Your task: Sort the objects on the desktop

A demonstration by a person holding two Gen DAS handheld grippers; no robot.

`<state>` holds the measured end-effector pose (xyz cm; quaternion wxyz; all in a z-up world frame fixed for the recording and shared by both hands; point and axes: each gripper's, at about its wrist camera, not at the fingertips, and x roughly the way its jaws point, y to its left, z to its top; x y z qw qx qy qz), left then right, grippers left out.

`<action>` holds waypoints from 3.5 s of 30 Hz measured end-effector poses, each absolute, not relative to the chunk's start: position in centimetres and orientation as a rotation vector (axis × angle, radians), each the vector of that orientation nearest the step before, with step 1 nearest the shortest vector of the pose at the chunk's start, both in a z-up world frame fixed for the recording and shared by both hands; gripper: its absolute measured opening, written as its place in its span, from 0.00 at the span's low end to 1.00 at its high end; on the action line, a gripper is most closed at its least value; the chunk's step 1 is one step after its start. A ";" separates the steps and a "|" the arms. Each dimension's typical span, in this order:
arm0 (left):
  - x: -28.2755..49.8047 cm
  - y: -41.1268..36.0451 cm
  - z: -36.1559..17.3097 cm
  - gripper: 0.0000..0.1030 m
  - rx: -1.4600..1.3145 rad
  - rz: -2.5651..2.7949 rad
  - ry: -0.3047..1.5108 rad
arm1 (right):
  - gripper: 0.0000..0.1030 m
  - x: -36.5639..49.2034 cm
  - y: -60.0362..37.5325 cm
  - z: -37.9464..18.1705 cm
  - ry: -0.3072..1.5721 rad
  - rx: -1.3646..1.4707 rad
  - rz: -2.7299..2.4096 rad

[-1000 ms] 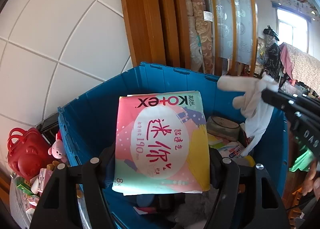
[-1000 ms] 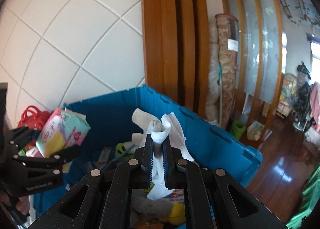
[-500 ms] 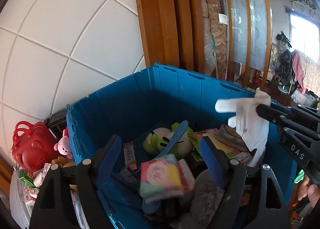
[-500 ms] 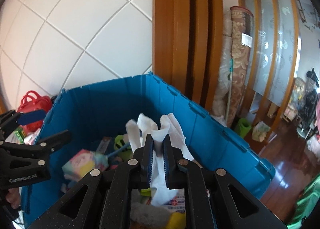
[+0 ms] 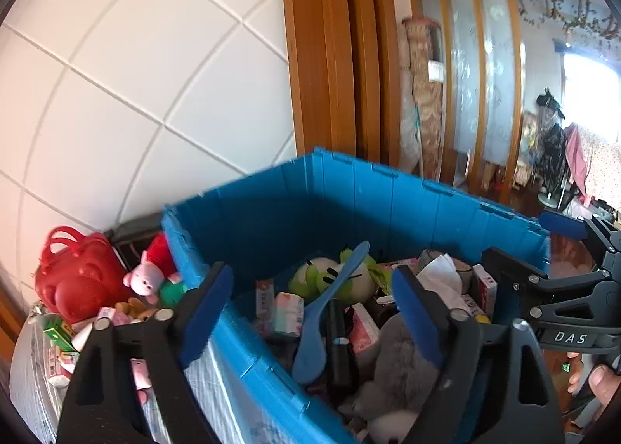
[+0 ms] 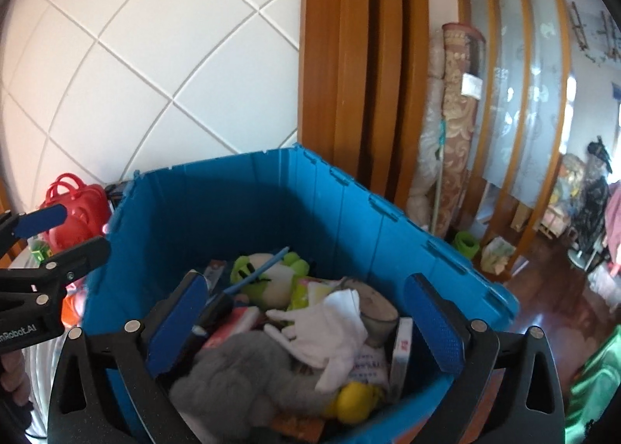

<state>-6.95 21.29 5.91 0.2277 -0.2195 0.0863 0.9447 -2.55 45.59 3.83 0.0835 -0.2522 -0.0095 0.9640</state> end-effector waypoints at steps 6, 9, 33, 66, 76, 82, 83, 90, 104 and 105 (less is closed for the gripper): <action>-2.4 17.3 7.0 0.99 -0.459 2.659 0.163 | 1.00 2.3 41.5 5.1 -0.044 -0.713 2.863; -1.5 15.9 6.8 0.99 -0.481 2.676 0.118 | 1.00 4.0 40.0 5.3 -0.053 -0.719 2.841; -0.5 15.9 6.5 0.99 -0.599 2.632 0.161 | 1.00 6.1 39.2 5.2 -0.011 -0.787 2.745; -3.3 18.4 5.1 0.99 -0.675 2.625 0.181 | 1.00 3.4 41.8 3.6 0.006 -0.849 2.739; -4.7 19.6 4.9 0.99 -0.688 2.635 0.191 | 1.00 1.6 43.3 2.7 0.021 -0.867 2.751; -5.7 20.0 4.5 0.99 -0.700 2.649 0.177 | 1.00 0.9 43.9 3.0 -0.006 -0.840 2.772; -5.8 20.1 4.4 0.99 -0.699 2.655 0.175 | 1.00 0.8 43.9 3.0 -0.009 -0.838 2.776; -6.6 20.7 4.2 0.99 -0.705 2.670 0.172 | 1.00 -0.6 44.2 2.8 -0.049 -0.851 2.787; -7.8 20.2 3.3 0.99 -0.749 2.699 0.190 | 1.00 -2.3 44.0 2.1 -0.065 -0.884 2.807; -7.7 20.2 3.3 0.99 -0.747 2.697 0.193 | 1.00 -2.4 44.0 2.1 -0.063 -0.889 2.809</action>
